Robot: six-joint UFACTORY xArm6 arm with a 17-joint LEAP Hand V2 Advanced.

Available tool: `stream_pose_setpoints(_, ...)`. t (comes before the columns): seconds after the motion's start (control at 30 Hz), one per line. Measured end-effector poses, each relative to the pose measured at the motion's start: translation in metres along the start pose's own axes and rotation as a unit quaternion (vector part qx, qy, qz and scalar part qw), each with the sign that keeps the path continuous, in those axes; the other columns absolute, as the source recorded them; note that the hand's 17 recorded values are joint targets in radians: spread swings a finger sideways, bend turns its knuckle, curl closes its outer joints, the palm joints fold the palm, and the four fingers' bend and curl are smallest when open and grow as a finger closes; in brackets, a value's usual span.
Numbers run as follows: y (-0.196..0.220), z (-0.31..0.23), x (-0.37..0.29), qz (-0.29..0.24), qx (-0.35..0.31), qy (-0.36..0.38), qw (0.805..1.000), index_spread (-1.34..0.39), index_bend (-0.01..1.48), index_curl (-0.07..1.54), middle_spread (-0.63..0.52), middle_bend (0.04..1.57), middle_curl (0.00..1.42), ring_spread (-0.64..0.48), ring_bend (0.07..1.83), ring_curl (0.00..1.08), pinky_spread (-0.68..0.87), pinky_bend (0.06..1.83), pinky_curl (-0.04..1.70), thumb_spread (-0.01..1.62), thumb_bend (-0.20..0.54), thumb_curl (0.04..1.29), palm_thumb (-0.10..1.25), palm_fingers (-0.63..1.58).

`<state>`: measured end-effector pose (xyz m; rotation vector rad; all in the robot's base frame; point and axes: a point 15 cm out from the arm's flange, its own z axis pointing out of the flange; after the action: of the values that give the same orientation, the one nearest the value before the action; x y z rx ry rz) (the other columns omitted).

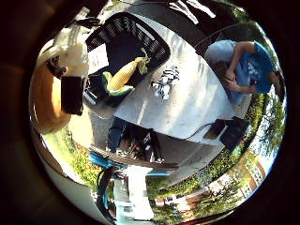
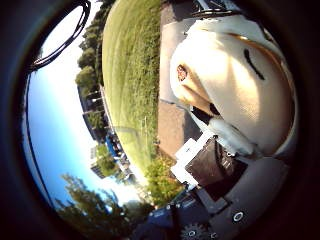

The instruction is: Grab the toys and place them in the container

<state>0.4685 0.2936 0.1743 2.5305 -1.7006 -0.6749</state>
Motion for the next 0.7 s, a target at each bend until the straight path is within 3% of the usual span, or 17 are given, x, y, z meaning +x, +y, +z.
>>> stream_pose_setpoints(0.17,-0.028,0.047,-0.002,0.014,-0.006,0.007,1.0,-0.99,1.16,-0.03,-0.25,1.24,1.18,-0.16,1.48,0.96,0.12,1.57,0.96,1.28,-0.029,0.57,0.87,0.64)
stream_pose_setpoints(0.3,-0.045,0.078,0.001,0.013,0.003,0.017,1.0,-0.85,1.13,-0.02,-0.22,1.14,1.1,-0.09,1.43,0.88,0.16,1.46,0.93,1.28,-0.032,0.52,0.81,0.59)
stream_pose_setpoints(0.4,-0.044,0.09,0.006,0.008,-0.007,0.02,1.0,-0.57,1.08,0.01,-0.15,0.86,0.97,0.01,1.26,0.81,0.23,1.33,0.9,1.26,-0.035,0.48,0.77,0.2)
stream_pose_setpoints(0.5,-0.041,0.093,0.013,-0.002,-0.018,0.018,1.0,-0.41,0.99,0.03,-0.09,0.71,0.86,0.12,1.06,0.7,0.31,1.14,0.82,1.24,-0.038,0.46,0.73,-0.1)
stream_pose_setpoints(0.6,-0.039,0.102,0.033,-0.013,-0.031,0.012,0.999,-0.33,0.86,0.05,-0.01,0.48,0.7,0.22,0.82,0.55,0.39,1.01,0.7,1.21,-0.031,0.44,0.7,-0.2)
stream_pose_setpoints(0.7,-0.034,0.103,0.035,-0.025,-0.043,0.011,0.999,-0.37,0.69,0.06,0.05,0.29,0.58,0.28,0.64,0.45,0.44,0.9,0.62,1.18,-0.031,0.43,0.7,-0.21)
